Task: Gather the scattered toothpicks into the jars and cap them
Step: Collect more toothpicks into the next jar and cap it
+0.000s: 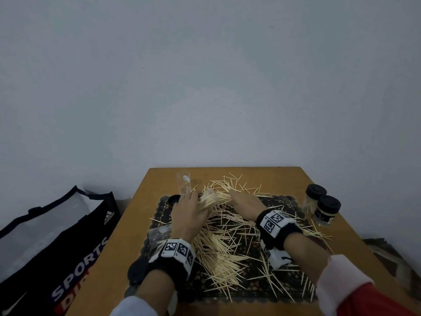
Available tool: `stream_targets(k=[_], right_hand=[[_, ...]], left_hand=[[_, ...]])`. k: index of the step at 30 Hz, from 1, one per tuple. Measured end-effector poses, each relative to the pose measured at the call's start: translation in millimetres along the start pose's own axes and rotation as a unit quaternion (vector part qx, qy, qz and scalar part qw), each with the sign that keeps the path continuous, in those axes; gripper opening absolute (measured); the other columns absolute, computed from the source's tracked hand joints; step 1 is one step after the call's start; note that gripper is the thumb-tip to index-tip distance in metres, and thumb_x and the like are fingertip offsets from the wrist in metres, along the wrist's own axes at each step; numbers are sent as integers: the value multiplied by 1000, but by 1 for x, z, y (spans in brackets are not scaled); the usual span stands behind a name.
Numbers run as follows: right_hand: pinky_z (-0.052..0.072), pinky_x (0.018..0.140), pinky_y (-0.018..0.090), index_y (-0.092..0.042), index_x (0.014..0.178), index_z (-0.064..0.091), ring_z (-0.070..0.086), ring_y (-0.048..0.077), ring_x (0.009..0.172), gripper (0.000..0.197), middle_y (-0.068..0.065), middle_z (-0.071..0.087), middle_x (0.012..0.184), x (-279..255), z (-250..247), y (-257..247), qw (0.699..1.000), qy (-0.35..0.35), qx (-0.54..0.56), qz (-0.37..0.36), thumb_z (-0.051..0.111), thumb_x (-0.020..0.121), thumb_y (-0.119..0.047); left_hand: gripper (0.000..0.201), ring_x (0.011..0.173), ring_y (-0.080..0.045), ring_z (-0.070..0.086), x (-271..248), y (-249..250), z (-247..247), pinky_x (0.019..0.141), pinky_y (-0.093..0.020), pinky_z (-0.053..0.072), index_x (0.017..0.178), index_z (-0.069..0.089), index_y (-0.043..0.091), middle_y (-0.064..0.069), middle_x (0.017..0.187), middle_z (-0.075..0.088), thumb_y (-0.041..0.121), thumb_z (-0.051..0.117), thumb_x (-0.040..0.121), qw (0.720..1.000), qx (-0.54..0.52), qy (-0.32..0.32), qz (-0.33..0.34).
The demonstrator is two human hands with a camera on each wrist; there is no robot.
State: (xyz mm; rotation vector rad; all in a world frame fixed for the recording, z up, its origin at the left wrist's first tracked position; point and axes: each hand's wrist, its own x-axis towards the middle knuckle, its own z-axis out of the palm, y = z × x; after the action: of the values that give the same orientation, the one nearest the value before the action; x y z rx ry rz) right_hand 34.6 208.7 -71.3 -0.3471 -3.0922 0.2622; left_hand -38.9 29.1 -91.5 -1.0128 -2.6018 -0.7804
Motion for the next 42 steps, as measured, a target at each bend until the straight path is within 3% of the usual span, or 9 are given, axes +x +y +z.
stream_targets(k=[6,12,17,20,22,29,34,38,42], right_hand=[[46,79,35,-9,120,47,58,28,103,21,12,62,119,2,-16,11,999,-13,39,21,39,102,-16],[48,81,38,-12,111,48,57,24,96,15,3,58,103,2,-32,16,996,-18,91,16,39,103,-21],[38,63,28,-10,116,49,49,12,74,21,0,55,91,-3,-38,9,995,-65,74,-11,38,102,-21],[40,68,31,-12,112,49,50,18,78,16,4,58,96,-4,-40,6,994,-82,70,-26,38,101,-17],[41,68,31,-14,107,48,49,15,74,11,0,56,89,-3,-39,5,994,-88,57,-32,40,100,-16],[42,69,33,-21,96,45,48,17,75,10,-1,52,83,-3,-43,-5,993,-100,19,-65,38,101,-15],[37,58,26,-15,102,42,47,16,71,4,-3,50,81,-3,-49,-15,993,-81,47,-75,40,102,-18],[40,50,19,-12,119,47,50,9,64,30,-1,53,93,-1,-54,-12,983,-91,154,-40,57,92,-3],[46,54,24,-13,115,55,55,9,65,39,-1,58,92,2,-54,-10,983,-50,175,-27,65,82,5]], left_hand=[[47,106,-19,53,1,-1,2,83,-36,47,124,51,17,1,122,57,47,62,89,1000,20,-9,-17],[51,110,-18,51,2,-2,2,89,-36,46,128,49,18,2,125,57,49,61,89,999,27,-24,-20],[50,107,-15,53,0,2,0,89,-31,45,128,49,17,2,124,57,48,60,91,1000,1,-18,-11],[48,105,-13,53,0,5,-2,82,-24,39,127,50,17,3,122,58,48,60,91,1000,2,-15,-3],[48,105,-12,52,0,5,-2,78,-22,34,128,50,18,4,122,58,47,61,91,1000,-1,-17,7],[56,111,-13,50,1,4,3,91,-27,39,135,47,19,4,127,57,46,64,89,997,-26,-46,50],[58,108,-10,52,0,6,2,86,-20,37,136,47,18,4,126,57,46,64,89,997,-45,-52,45],[56,103,-9,52,0,7,1,81,-19,37,133,49,18,4,122,59,48,64,89,997,-36,-44,43],[54,103,-11,53,-1,6,0,79,-20,37,132,49,18,3,121,59,49,62,89,998,-29,-31,41]])
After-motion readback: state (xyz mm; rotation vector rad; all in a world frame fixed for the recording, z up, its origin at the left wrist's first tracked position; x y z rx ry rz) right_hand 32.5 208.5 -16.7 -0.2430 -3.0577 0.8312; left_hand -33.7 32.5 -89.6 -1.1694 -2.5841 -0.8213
